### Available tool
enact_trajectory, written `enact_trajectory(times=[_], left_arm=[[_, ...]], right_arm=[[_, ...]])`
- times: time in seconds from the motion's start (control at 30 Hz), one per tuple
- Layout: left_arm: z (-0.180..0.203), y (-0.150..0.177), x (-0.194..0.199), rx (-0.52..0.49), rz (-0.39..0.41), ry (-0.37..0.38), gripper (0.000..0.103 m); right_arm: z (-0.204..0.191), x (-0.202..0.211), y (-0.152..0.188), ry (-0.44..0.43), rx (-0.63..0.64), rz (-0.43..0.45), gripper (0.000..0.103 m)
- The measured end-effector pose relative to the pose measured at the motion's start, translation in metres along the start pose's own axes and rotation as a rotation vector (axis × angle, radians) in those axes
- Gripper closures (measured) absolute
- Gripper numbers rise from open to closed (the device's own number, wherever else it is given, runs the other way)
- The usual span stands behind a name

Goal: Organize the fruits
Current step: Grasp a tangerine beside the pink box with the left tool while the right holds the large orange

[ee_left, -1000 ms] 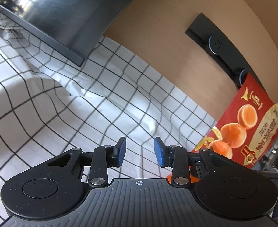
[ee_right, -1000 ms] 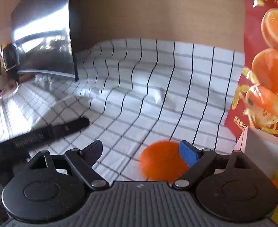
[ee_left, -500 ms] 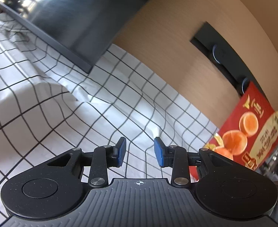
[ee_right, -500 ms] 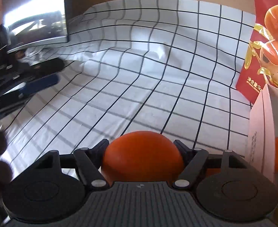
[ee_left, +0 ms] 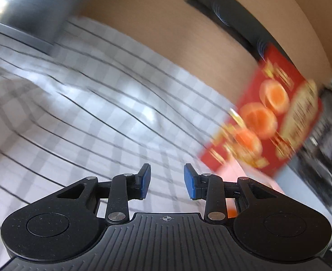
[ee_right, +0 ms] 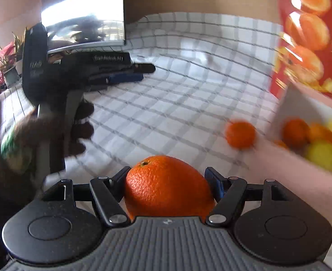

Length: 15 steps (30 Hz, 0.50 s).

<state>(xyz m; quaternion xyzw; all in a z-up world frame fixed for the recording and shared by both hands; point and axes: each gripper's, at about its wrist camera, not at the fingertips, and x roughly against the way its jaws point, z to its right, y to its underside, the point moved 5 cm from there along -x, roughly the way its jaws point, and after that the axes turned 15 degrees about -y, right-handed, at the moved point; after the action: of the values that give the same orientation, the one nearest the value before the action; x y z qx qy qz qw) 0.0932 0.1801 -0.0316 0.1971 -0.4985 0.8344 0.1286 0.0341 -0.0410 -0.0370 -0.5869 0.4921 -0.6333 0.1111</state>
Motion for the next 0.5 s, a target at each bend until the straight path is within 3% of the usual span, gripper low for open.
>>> enact_trajectory(times=[0.1, 0.23, 0.43, 0.5], left_arm=[[0.038, 0.016, -0.010, -0.123, -0.073, 0.051, 0.067], [0.081, 0.029, -0.023, -0.222, -0.123, 0.052, 0.067], [0.115, 0.045, -0.039, -0.342, -0.154, 0.012, 0.067], [0.120, 0.049, -0.039, -0.369, -0.152, 0.014, 0.066]], right_arm=[[0.015, 0.034, 0.017, -0.054, -0.058, 0.068, 0.037], [0.028, 0.076, 0.026, 0.077, 0.008, 0.181, 0.034], [0.054, 0.080, 0.052, 0.078, -0.075, 0.176, 0.029], [0.055, 0.079, 0.061, 0.119, -0.048, 0.198, 0.028]])
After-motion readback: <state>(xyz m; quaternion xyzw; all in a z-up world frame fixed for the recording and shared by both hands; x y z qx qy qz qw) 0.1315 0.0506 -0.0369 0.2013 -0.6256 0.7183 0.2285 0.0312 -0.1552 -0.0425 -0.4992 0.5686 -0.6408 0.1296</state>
